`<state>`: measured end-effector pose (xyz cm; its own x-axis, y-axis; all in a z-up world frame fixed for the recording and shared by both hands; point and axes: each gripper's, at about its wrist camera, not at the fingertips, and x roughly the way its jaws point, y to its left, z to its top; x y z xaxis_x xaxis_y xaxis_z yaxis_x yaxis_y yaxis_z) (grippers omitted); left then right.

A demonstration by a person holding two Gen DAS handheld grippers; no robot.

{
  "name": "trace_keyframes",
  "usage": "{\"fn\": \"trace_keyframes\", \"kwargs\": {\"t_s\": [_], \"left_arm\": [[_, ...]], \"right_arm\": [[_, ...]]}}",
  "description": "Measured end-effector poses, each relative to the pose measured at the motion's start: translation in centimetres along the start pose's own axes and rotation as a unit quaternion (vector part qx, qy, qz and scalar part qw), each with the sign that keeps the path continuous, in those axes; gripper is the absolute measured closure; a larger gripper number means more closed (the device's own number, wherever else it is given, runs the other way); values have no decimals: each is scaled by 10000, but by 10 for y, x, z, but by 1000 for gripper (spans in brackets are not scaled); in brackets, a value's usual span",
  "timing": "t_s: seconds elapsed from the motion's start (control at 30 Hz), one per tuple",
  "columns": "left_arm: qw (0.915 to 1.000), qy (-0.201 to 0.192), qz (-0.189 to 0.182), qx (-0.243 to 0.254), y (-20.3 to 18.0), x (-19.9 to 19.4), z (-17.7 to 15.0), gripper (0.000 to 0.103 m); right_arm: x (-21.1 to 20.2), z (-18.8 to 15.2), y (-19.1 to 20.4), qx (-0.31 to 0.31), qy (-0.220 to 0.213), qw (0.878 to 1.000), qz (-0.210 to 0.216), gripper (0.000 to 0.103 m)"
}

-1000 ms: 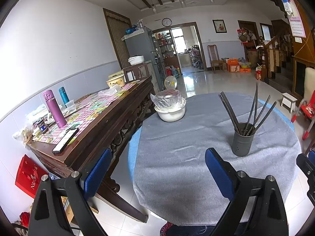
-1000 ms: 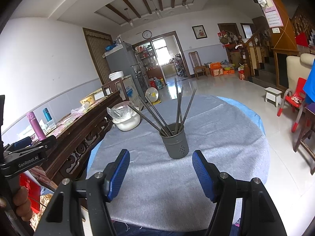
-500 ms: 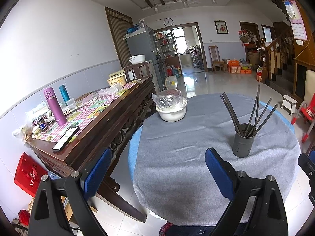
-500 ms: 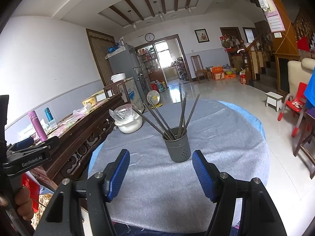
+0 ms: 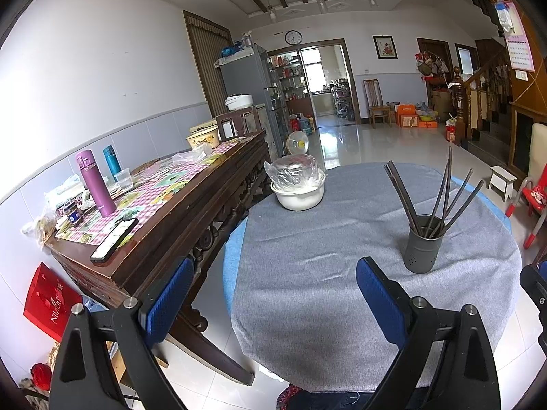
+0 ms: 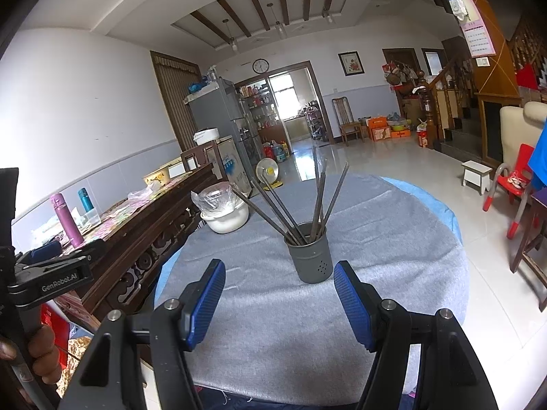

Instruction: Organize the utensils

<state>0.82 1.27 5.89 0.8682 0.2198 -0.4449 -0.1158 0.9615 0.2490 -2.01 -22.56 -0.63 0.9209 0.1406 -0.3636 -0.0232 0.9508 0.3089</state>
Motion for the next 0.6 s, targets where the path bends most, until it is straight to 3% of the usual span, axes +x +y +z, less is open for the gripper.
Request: {"fn": "trace_keyframes", "kwargs": {"t_s": [0.6], "left_arm": [[10000, 49, 32, -68, 1, 0, -3, 7]], "right_arm": [[1, -2, -1, -4, 31, 10000, 12, 33]]}}
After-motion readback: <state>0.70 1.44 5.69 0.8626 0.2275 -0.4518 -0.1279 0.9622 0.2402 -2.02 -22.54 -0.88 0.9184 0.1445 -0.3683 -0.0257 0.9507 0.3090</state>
